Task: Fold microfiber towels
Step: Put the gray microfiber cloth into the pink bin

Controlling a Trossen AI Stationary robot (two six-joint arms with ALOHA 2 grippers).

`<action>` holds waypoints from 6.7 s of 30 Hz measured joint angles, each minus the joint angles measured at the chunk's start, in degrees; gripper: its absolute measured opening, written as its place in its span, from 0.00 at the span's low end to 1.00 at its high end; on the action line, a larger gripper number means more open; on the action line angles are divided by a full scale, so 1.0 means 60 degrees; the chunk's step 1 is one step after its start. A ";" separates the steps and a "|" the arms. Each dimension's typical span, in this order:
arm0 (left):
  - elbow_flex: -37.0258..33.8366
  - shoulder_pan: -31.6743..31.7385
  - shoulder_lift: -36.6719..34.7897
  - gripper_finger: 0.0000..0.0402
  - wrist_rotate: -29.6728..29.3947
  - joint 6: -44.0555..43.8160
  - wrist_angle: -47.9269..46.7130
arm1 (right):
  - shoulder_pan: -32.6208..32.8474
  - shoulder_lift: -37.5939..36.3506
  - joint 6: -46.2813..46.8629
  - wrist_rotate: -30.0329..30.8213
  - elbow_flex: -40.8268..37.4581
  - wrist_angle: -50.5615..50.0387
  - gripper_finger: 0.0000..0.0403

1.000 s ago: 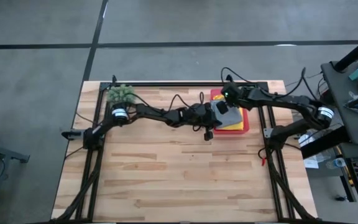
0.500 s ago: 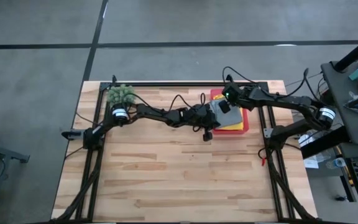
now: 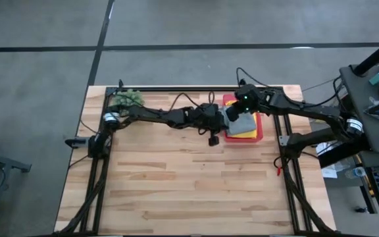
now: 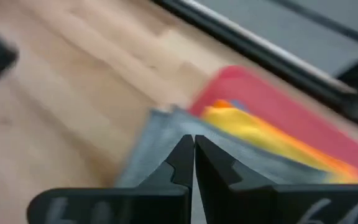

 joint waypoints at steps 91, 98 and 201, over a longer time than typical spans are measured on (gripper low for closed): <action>-0.6298 -0.0867 -0.7086 0.00 -0.3077 -0.0273 0.1979 | 0.0865 0.0954 0.0059 0.0876 -0.0153 0.1147 0.02; -0.6393 -0.0863 -0.6414 0.00 -0.3072 -0.0509 0.2072 | 0.0636 0.1597 -0.0206 0.1275 -0.0127 0.1360 0.04; -0.2325 -0.0331 0.0282 0.00 -0.0759 -0.0973 0.3372 | 0.3021 -0.0772 -0.1010 0.0575 -0.0492 -0.1076 0.25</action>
